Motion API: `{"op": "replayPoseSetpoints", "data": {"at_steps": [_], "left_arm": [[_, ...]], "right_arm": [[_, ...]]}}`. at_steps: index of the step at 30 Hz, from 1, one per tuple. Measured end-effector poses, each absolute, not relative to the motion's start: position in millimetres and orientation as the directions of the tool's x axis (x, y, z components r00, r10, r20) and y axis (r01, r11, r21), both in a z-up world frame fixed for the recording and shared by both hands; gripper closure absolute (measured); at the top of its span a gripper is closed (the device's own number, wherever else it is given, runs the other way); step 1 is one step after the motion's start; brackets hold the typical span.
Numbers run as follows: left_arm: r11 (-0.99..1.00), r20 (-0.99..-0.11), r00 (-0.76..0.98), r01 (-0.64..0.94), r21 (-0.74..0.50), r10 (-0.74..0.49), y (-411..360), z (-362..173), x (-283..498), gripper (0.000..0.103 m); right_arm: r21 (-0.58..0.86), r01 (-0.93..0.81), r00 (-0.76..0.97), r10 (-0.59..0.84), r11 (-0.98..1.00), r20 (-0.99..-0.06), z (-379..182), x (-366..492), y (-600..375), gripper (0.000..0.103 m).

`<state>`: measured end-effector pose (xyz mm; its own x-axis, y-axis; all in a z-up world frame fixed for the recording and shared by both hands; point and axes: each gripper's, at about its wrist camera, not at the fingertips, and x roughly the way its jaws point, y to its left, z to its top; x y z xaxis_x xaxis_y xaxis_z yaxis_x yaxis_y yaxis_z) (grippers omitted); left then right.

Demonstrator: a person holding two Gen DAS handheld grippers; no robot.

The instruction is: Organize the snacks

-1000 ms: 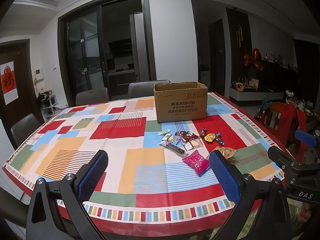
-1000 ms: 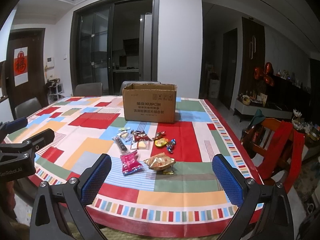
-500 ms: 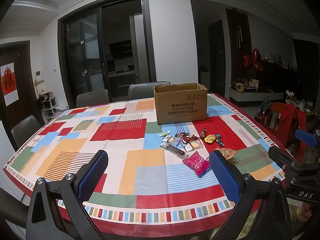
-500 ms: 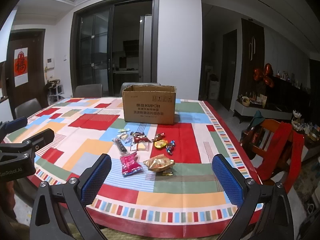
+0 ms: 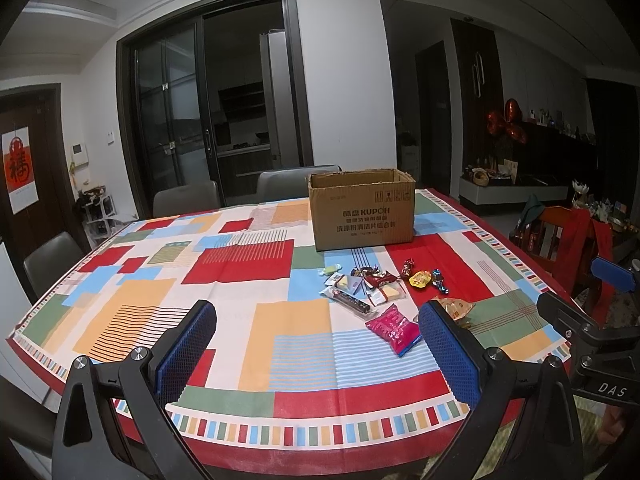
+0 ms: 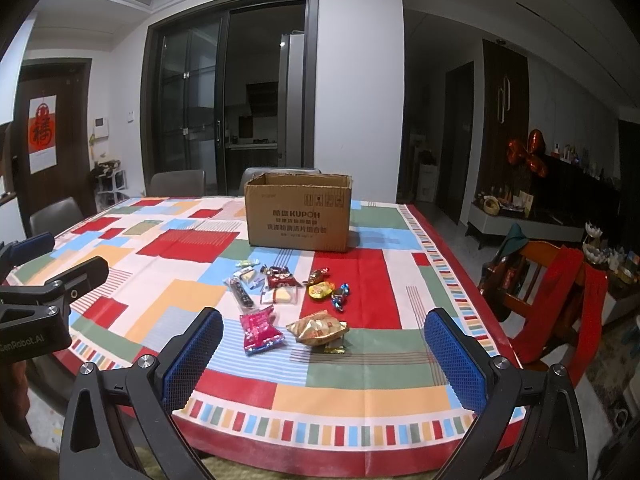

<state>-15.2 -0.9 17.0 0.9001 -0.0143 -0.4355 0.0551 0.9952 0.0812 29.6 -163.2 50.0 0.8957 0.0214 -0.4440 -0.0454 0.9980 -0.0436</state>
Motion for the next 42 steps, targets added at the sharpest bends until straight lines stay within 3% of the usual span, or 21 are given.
{"op": "replayPoseSetpoints", "data": {"at_steps": [21,29,37,42], "left_arm": [[0.994,-0.44,0.898,0.065,0.083,-0.022,-1,19,-14,0.0],[0.985,-0.489,0.869,0.144,0.095,-0.08,-14,8,7,0.0],[0.98,-0.565,0.814,0.193,0.044,-0.135,-29,-15,48,0.008],[0.982,-0.613,0.776,0.189,0.003,-0.148,-35,-30,73,0.011]], "right_arm": [[-0.035,-0.045,0.895,0.025,0.998,-0.445,48,29,-164,0.001],[-0.025,-0.062,0.886,0.044,0.998,-0.461,35,42,-172,0.001],[-0.019,-0.103,0.868,0.081,0.994,-0.489,15,76,-180,0.002],[0.002,-0.119,0.848,0.103,0.993,-0.52,1,105,-184,0.007]]}}
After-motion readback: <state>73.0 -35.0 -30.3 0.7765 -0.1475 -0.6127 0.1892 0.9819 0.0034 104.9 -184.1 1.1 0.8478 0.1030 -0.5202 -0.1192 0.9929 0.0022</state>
